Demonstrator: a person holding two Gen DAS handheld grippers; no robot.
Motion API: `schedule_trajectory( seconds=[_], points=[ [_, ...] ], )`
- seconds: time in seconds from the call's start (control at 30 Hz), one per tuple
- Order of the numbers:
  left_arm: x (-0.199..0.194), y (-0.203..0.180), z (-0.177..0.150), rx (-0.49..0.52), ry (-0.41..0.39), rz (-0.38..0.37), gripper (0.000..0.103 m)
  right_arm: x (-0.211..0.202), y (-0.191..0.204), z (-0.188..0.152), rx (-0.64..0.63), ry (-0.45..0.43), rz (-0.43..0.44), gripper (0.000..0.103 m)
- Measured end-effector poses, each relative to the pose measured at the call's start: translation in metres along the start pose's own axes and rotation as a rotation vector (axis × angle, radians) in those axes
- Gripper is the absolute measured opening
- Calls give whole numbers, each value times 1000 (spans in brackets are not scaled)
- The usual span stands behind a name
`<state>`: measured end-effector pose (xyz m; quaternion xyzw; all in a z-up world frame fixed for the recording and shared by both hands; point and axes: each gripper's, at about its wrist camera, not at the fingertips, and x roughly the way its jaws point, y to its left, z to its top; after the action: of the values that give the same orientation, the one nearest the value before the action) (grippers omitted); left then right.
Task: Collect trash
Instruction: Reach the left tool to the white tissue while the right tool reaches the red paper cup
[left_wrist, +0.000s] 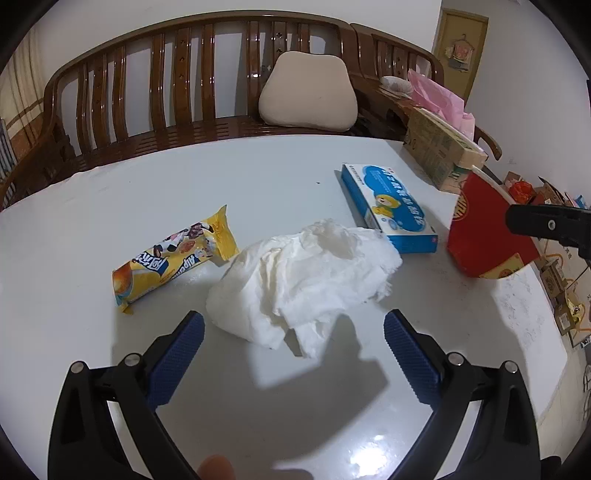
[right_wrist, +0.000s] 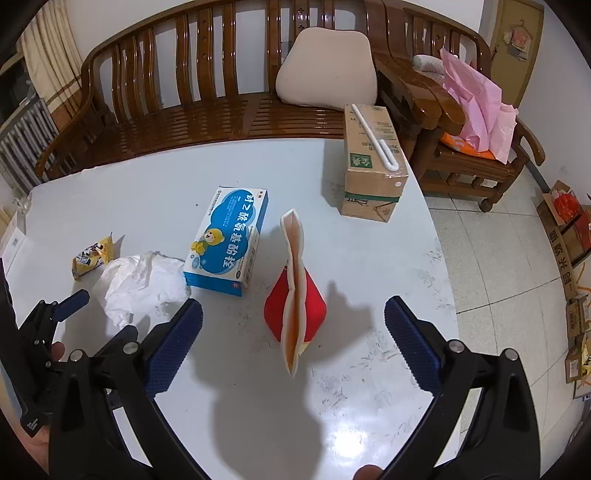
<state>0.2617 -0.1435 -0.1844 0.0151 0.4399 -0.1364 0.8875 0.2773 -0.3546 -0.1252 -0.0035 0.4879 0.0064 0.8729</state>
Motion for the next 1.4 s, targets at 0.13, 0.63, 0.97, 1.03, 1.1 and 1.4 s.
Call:
schedule_trajectory(
  seconds=[0.13,0.63,0.97,1.03,1.1,1.4],
  points=[
    [3,1,4,-8,-1,-5,95,6,0,3,-3,7,-7,96],
    [24,-1,15,-42,23,-10,95,47,-6,13,5,64,-19,89],
    [27,-1,11,-37,10,13,81,61,-3,10,-28,118,3,50],
    [26,0,12,-31,5,23,73,65,-3,7,-32,130,5,38],
    [25,-1,12,-26,2,24,65,65,-2,5,-33,120,4,34],
    [19,1,9,-46,-3,2,21,56,0,5,-48,93,-3,11]
  ],
)
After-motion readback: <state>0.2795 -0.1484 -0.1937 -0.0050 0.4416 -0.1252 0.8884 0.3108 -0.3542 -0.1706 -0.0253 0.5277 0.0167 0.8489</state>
